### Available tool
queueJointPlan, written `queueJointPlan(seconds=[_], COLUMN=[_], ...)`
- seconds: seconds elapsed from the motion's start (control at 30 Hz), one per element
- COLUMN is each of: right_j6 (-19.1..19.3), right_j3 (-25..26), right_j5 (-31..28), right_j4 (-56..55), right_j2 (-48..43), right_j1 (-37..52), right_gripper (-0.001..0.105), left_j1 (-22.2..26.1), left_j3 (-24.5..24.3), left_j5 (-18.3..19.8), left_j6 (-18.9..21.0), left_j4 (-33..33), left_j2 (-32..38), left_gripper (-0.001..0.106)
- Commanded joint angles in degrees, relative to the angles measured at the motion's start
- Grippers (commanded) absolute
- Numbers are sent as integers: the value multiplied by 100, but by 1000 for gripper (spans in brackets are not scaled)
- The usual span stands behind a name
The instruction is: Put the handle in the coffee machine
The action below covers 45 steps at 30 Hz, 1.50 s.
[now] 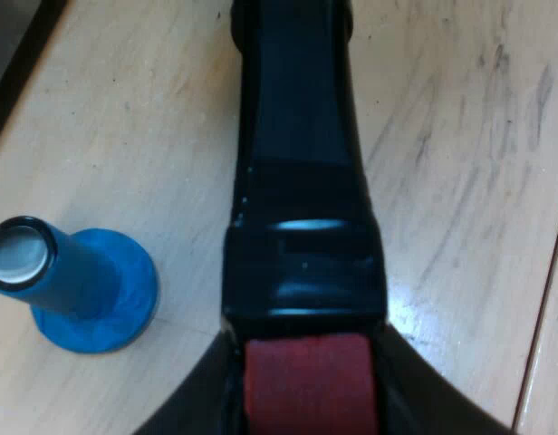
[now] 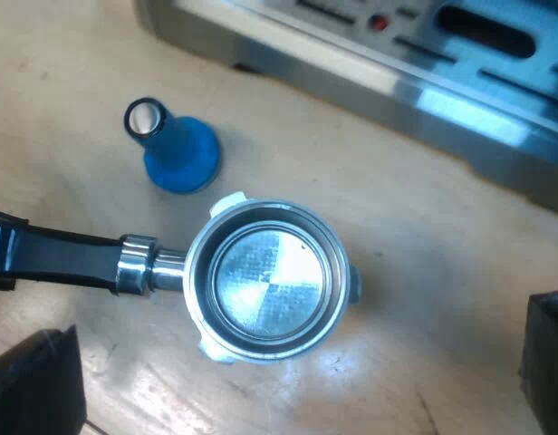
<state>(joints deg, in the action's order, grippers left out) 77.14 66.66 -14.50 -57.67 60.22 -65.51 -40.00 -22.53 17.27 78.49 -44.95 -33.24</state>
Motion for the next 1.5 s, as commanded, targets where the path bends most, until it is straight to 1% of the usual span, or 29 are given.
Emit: queueJointPlan(seconds=[0.03,0.1,0.17,0.2,0.27,0.33,0.37,0.4,0.47,0.5,0.57,0.67,0.77,0.87,0.9,0.93,1.03,1.5], right_j6=[-147,-248,-274,-290,-434,-571,-645,-669,-765,-774,-849,-850,-850,-850,-850,-850,-817,-779], right_j3=[39,39,27,11,-65,-158,-225,-260,-407,-431,-577,-629,-627,-627,-627,-627,-627,-627], right_j5=[-619,-881,-1292,-1383,-1550,-1552,-1578,-1593,-1690,-1691,-1690,-1680,-1697,-1697,-1697,-1697,-1697,-1697], right_j4=[-63,-63,-75,-77,-59,-10,-1,-5,-5,-5,4,-7,5,5,5,5,5,5], right_j2=[-126,-129,-129,-129,-129,-129,-129,-129,-129,-129,-129,-129,-129,-129,-129,-129,-129,-129], right_j1=[-372,-576,-832,-916,-1100,-1202,-1256,-1276,-1357,-1365,-1405,-1417,-1417,-1417,-1417,-1417,-1417,-1417], right_gripper=[105,105,105,105,105,105,105,105,105,105,105,105,105,105,105,105,105,105], left_j1=[-27,12,147,185,488,740,903,930,1251,1335,1722,2036,2671,2838,3049,3160,3323,3331], left_j3=[-287,-408,-528,-543,-628,-673,-684,-687,-713,-709,-709,-709,-709,-709,-709,-709,-709,-709], left_j5=[40,40,40,40,51,51,133,166,298,306,304,304,304,304,304,304,304,286], left_j6=[4,4,4,4,-59,-106,-121,-128,-278,-319,-422,-461,-666,-692,-716,-717,-717,-717], left_j4=[111,31,-150,-194,-342,-395,-393,-393,-451,-454,-453,-453,-453,-453,-453,-453,-442,-402], left_j2=[32,32,32,32,32,32,32,32,32,32,32,32,32,32,32,32,32,32], left_gripper=[0,0,0,0,0,0,0,0,0,0,0,0,0,0,0,0,0,0])
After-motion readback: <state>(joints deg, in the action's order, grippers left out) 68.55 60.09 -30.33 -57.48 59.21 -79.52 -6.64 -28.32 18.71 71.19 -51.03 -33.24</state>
